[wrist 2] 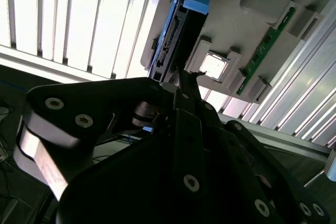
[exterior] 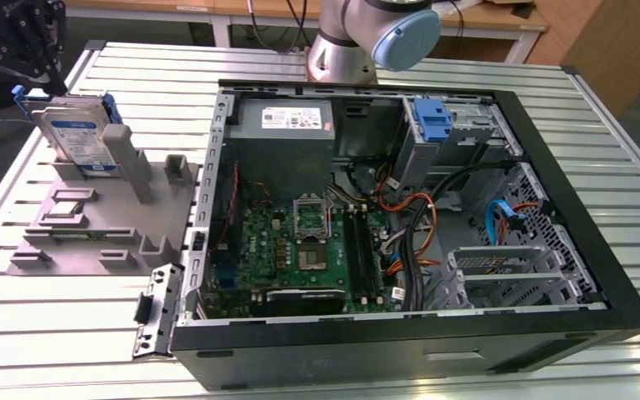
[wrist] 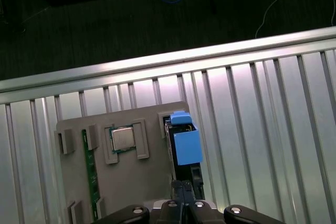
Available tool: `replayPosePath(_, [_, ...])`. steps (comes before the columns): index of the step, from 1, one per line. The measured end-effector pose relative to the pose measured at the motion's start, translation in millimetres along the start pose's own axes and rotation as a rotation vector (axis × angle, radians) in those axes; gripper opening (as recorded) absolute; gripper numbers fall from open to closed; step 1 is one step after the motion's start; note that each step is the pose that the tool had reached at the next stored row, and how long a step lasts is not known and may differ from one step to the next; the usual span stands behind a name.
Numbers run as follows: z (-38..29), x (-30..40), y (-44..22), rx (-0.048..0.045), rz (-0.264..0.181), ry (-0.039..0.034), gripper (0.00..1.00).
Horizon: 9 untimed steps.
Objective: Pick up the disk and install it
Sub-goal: 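Pick up the disk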
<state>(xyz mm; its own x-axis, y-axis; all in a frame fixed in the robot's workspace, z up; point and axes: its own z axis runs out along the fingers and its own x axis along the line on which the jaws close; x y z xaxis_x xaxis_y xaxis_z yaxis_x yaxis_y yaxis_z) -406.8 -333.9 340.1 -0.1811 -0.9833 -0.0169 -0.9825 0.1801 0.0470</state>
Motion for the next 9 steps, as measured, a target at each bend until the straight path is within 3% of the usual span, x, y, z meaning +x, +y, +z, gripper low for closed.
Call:
replayPosePath(3, [0.0,0.0,0.0,0.0000,0.000,0.0000,0.24])
replayPosePath(4, [0.0,0.0,0.0,0.0000,0.000,0.0000,0.24])
replayPosePath(6, [0.0,0.0,-0.1,0.0000,0.000,0.0000,0.35])
replayPosePath(7, [0.0,0.0,-0.1,0.0001,0.000,0.0000,0.35])
replayPosePath(9, [0.0,0.0,-0.1,0.0001,0.000,0.0000,0.47])
